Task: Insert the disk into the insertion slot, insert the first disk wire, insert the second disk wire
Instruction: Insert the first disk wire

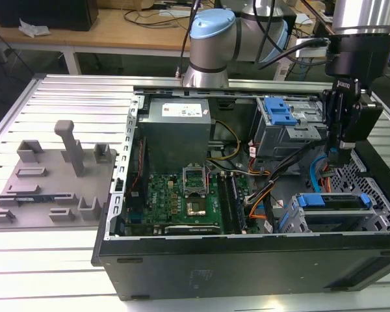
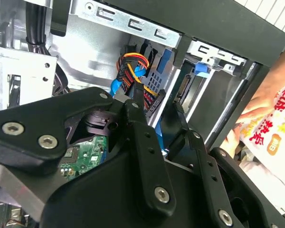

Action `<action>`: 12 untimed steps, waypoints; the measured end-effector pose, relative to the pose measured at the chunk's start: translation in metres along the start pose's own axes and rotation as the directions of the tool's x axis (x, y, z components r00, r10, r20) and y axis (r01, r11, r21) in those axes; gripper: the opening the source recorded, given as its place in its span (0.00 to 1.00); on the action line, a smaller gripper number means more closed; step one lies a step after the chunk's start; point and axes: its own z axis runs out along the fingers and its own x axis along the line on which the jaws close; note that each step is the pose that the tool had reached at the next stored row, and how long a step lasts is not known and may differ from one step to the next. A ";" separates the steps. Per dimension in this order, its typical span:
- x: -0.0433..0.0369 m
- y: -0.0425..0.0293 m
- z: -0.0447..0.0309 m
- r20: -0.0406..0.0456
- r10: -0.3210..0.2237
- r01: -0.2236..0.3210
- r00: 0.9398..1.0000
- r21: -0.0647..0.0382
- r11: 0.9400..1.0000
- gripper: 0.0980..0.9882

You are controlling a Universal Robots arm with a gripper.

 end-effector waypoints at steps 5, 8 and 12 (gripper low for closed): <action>-0.0006 0.0004 0.0015 0.000 0.000 0.000 1.000 0.000 1.000 0.36; -0.0010 0.0006 0.0023 0.000 0.000 0.000 1.000 0.000 1.000 0.36; -0.0013 0.0007 0.0030 0.000 -0.001 0.001 1.000 0.001 1.000 0.36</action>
